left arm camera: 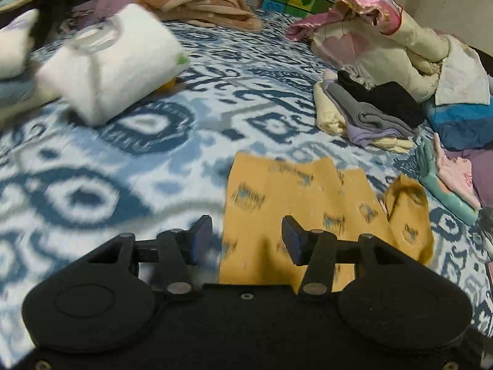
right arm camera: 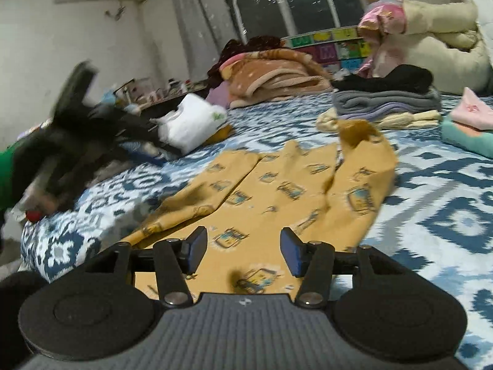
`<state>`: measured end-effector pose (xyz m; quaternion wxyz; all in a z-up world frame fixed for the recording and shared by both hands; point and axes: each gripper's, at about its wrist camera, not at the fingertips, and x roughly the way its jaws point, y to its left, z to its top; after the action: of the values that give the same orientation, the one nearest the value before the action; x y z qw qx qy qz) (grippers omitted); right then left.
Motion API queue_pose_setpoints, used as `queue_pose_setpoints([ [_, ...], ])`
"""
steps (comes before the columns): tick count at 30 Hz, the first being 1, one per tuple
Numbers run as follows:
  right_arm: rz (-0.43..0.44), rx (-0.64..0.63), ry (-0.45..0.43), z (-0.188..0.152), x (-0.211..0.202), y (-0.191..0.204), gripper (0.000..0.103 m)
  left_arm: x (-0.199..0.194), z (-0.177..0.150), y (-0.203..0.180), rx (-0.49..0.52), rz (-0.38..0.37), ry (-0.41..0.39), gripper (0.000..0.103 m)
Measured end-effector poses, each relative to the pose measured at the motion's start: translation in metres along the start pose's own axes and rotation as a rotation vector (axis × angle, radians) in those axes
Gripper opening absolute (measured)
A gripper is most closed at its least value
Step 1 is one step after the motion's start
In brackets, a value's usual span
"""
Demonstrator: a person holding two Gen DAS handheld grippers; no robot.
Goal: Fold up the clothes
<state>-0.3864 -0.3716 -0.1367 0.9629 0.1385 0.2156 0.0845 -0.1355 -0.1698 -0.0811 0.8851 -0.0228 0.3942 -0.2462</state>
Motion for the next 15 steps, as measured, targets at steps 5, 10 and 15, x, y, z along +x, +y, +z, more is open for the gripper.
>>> queue_pose_setpoints([
  [5, 0.006, -0.031, 0.020, 0.000, 0.010, 0.010, 0.053, 0.045, 0.032, 0.008, -0.022, 0.039, 0.033, 0.046],
  [10, -0.005, -0.055, 0.067, -0.002, 0.027, 0.009, 0.053, 0.077, 0.045, 0.014, -0.036, 0.056, 0.065, 0.044],
  [15, -0.004, -0.045, 0.088, -0.005, 0.037, 0.004, 0.055, 0.091, 0.044, 0.013, -0.025, 0.044, 0.083, 0.002],
])
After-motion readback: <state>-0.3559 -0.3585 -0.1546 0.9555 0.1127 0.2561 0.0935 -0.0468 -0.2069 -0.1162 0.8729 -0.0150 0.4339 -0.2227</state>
